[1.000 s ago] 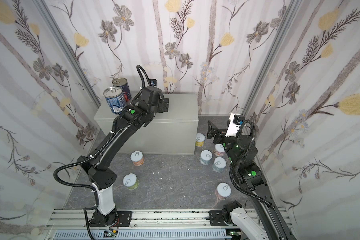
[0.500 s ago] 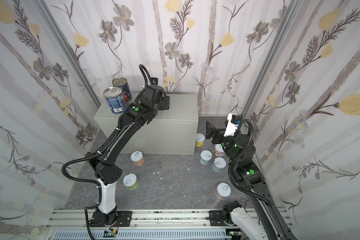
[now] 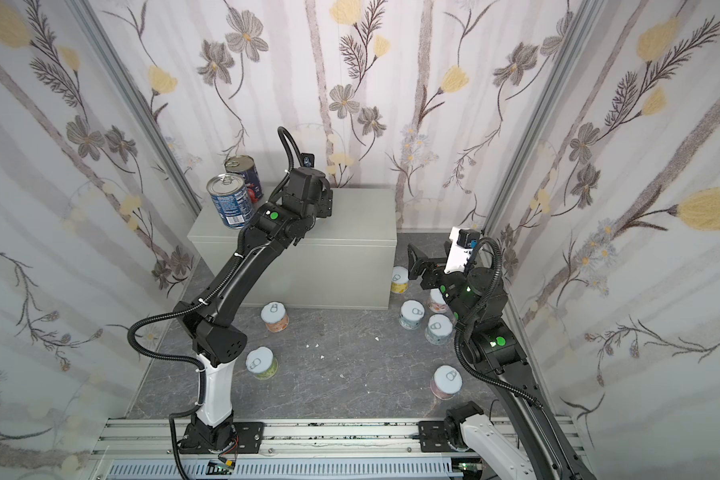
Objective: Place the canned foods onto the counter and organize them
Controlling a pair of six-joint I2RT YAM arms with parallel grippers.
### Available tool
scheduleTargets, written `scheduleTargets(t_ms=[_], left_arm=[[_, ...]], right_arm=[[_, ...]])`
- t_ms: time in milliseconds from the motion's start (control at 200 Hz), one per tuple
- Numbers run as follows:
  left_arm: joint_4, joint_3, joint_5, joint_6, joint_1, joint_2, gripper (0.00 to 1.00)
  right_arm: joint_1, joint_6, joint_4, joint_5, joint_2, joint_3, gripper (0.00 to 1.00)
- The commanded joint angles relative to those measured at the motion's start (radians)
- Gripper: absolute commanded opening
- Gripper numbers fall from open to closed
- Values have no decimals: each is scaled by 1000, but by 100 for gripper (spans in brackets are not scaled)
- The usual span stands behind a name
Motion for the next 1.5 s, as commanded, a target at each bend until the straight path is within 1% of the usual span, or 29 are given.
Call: scheduleTargets(t_ms=[0,175,385,590,714,1044,1494], left_arm=[[49,10,-29,14,12,7,79],[64,16,-21,21,42,11,74],[77,82,-17,49,82,50,74],[98,110,5,37,134,70,73],[125,112,1,38,137,88,73],[181,139,-53,86,144,136,72],[194,142,-113,141,153,135,72]], right_arm=[[1,0,49,-21,7,-3,100],[1,2,53,-30,15,-6,100],[1,6,61,-41,23,-11,100],[1,9,74,-53,36,-17,100],[0,14,84,-69,51,-17,100],[0,16,95,-84,64,-24,100],[1,21,107,-107,89,-20,100]])
